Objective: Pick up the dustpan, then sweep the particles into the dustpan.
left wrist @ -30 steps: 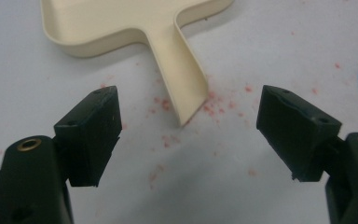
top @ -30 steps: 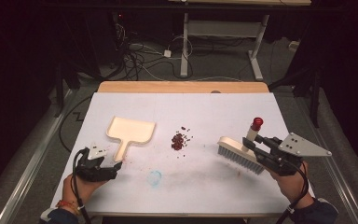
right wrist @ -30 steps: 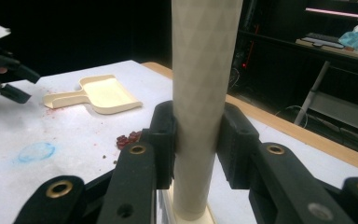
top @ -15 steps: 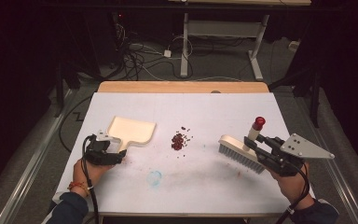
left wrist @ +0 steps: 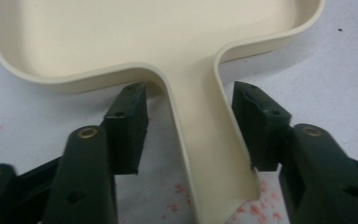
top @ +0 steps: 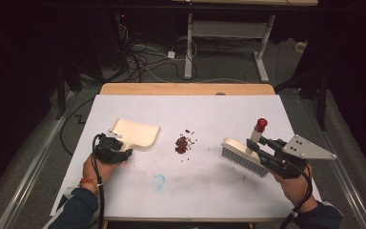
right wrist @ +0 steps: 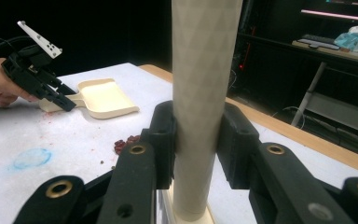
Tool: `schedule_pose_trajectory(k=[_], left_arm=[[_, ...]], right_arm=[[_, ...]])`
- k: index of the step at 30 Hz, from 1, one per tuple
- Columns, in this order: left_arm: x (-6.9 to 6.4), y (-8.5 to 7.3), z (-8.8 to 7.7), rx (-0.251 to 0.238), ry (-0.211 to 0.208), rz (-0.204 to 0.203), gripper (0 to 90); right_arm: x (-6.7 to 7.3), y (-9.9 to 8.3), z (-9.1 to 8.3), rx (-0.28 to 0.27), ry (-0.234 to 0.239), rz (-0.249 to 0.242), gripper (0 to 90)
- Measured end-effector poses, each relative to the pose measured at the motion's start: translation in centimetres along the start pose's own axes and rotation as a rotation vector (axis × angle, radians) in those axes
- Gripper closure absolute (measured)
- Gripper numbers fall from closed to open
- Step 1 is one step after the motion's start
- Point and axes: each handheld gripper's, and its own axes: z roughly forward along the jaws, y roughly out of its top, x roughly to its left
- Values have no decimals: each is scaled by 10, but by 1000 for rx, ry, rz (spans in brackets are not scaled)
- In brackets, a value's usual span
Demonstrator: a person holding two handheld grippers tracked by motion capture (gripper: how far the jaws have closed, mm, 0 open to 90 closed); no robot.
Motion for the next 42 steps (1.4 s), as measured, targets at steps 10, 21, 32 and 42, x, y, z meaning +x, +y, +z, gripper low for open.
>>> schedule_pose_trajectory(k=[10,21,32,42], left_arm=[[3,-6,1,-61,4,-8,635],[2,-1,-11,-59,5,53,641],[-1,-5,-31,-135,-36,94,640],[-20,-16,-63,-146,-35,185,640]], right_arm=[[-1,-2,-1,7,-2,6,700],[0,-3,0,25,-9,1,701],[-3,-6,0,-2,-30,11,702],[-6,-3,5,1,-37,19,702]])
